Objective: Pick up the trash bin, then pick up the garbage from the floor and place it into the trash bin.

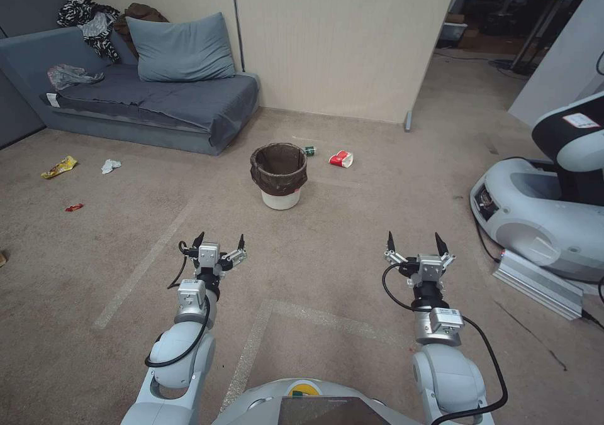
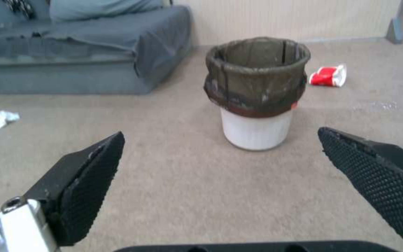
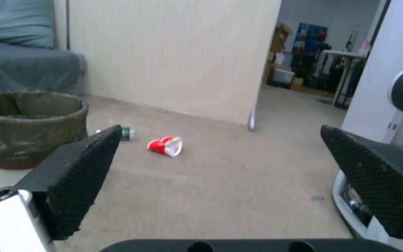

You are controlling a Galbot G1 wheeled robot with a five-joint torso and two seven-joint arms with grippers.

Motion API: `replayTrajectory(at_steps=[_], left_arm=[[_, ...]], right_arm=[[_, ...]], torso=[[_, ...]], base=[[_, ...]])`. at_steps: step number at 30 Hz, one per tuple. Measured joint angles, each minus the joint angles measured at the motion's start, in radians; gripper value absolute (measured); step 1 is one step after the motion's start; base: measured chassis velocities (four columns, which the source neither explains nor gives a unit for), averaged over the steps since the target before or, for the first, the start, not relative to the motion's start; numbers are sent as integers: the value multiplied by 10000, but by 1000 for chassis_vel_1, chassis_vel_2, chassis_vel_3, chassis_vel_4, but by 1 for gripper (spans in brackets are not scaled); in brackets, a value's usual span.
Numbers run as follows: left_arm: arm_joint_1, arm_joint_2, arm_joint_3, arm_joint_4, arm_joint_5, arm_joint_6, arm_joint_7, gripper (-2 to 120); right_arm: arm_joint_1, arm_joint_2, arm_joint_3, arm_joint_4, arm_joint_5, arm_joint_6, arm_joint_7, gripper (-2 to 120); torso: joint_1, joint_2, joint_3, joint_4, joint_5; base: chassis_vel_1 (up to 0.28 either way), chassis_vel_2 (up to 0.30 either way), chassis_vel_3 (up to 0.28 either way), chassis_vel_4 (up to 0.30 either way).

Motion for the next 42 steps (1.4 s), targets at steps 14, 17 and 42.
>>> replayTrajectory(at_steps=[14, 17, 42], left_arm=[[18, -8, 5, 32, 25, -8, -6, 100], [15, -10, 3, 62, 29, -22, -14, 100], [-14, 4, -24, 72, 52, -79, -23, 100]], right_arm=[[50, -18, 8, -226, 122, 155, -227, 100], [51, -21, 3, -257, 162, 155, -248, 100], [-37, -32, 63, -350, 316, 313, -567, 100]], torso=[[0, 0, 0, -3, 1], [0, 0, 2, -3, 1], [0, 0, 0, -3, 2]], base=[[0, 0, 0, 0], [0, 0, 0, 0], [-30, 27, 24, -28]])
